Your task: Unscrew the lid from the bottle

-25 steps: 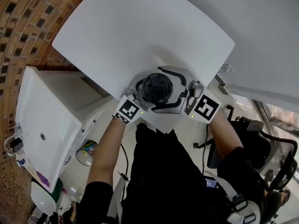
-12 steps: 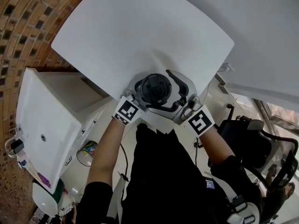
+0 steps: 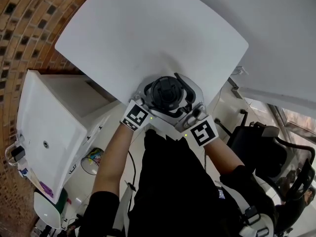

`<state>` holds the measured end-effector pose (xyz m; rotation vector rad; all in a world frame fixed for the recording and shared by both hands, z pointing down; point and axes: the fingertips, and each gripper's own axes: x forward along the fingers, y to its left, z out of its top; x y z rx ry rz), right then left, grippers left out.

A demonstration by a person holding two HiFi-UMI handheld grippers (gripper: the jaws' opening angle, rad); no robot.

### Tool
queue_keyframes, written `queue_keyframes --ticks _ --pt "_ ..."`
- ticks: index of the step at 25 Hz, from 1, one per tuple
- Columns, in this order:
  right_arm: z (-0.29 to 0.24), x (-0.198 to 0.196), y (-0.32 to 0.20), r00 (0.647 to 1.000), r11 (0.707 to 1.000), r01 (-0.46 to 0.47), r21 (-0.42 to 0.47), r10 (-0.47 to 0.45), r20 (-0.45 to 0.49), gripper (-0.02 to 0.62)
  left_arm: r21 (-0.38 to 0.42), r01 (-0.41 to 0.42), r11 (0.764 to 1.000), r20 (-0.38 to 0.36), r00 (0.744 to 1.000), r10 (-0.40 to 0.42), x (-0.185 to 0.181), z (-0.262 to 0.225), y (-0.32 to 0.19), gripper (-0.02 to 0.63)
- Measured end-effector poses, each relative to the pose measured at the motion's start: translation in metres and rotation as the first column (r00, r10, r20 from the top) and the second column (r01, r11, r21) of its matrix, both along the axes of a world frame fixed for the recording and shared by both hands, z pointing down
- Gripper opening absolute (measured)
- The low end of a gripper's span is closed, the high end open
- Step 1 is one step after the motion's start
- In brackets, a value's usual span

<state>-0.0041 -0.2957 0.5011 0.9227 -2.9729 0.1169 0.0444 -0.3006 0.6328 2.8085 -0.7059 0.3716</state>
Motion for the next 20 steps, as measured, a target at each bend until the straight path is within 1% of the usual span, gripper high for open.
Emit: queue_keyframes --ticks 2,3,6,10,15,17,20 --pt "0.0014 -0.0016 -0.0026 1.0 1.0 -0.023 0.005 0.023 -0.016 0.465 0.0 0.0 1.0 -0.001 1.0 0.0 0.0 0.0 0.0 0.39" --pt "0.002 -0.002 -0.0033 0.999 1.0 -0.026 0.008 0.026 -0.024 0.455 -0.001 0.0 1.0 -0.002 1.0 0.0 -0.0001 -0.0001 -0.0001 0.39" --pt "0.0047 -0.0023 -0.0018 0.999 1.0 0.004 -0.001 -0.004 -0.039 0.453 -0.002 0.001 1.0 -0.002 1.0 -0.001 -0.0006 -0.0003 -0.0002 0.39" --pt "0.0066 -0.0023 0.0026 0.991 0.992 0.126 -0.009 -0.126 -0.047 0.455 0.0 0.001 1.0 0.0 1.0 -0.001 -0.0002 -0.0006 0.0001 0.39" --pt "0.0058 -0.0023 0.006 0.959 0.958 0.284 -0.038 -0.285 -0.014 0.463 0.001 0.0 1.0 -0.001 1.0 0.0 0.0009 -0.0004 0.0007 0.39" --pt "0.0044 -0.0026 0.0064 0.945 0.944 0.326 -0.05 -0.327 0.002 0.463 0.001 0.0 1.0 0.0 1.0 0.0 0.0009 -0.0006 0.0001 0.39" --pt "-0.0021 -0.0024 0.0041 0.938 0.936 0.344 -0.07 -0.341 0.057 0.463 0.002 0.0 1.0 0.0 1.0 0.0 0.0008 -0.0009 -0.0006 0.39"
